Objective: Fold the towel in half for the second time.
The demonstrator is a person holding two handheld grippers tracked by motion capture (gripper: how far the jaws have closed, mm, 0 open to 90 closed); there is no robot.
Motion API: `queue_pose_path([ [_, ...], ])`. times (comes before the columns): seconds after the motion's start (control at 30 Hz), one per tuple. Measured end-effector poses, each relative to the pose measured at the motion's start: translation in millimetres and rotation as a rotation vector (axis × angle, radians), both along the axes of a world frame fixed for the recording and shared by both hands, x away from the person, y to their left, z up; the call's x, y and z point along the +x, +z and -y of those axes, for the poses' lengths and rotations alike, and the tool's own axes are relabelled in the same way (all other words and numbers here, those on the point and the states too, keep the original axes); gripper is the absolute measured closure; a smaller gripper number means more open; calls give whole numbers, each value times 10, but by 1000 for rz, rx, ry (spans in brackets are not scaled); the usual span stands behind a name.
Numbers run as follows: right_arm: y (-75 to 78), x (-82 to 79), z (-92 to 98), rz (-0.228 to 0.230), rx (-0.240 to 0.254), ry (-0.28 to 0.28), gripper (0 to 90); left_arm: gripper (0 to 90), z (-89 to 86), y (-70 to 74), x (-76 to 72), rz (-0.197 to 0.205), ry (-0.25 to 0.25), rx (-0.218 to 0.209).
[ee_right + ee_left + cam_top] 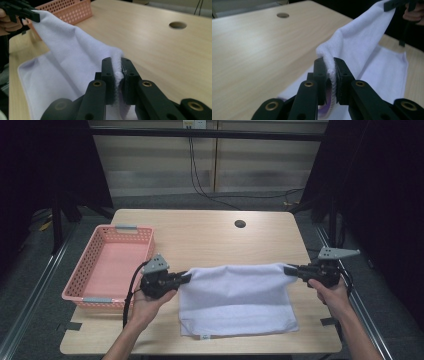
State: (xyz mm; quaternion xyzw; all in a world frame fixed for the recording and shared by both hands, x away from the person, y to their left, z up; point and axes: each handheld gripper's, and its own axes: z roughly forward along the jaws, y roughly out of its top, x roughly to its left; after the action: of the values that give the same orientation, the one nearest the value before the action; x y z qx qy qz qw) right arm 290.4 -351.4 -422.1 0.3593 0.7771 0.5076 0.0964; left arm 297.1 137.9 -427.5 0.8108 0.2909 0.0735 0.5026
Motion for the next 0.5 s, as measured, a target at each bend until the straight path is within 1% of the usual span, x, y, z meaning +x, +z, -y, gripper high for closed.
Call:
queue_pose_path([
  [0.07,-109,-78,15,-28,-16,12,813,809,-32,-116,-32,-15,-1,12],
  [0.1,-165,-117,32,-41,-10,15,803,807,-50,-177,-47,-39,1,3],
  [0.13,-214,-152,45,-57,-10,19,793,803,-63,-230,-65,-58,-9,-2],
  [0.2,-289,-218,56,-81,-23,40,780,803,-67,-314,-117,-69,-24,35],
  [0.23,-321,-254,58,-94,-27,44,780,801,-73,-349,-146,-73,-45,51],
  [0.3,-371,-339,62,-110,-32,71,764,786,-88,-402,-211,-89,-62,63],
  [0.33,-391,-383,62,-118,-39,75,758,782,-94,-421,-235,-100,-84,76],
  [0.37,-407,-427,64,-123,-52,82,754,779,-95,-435,-268,-95,-86,90],
  [0.47,-463,-557,68,-140,-79,95,737,773,-100,-477,-340,-113,-112,94],
  [0.5,-482,-596,69,-150,-84,105,736,774,-101,-488,-361,-116,-126,108],
])
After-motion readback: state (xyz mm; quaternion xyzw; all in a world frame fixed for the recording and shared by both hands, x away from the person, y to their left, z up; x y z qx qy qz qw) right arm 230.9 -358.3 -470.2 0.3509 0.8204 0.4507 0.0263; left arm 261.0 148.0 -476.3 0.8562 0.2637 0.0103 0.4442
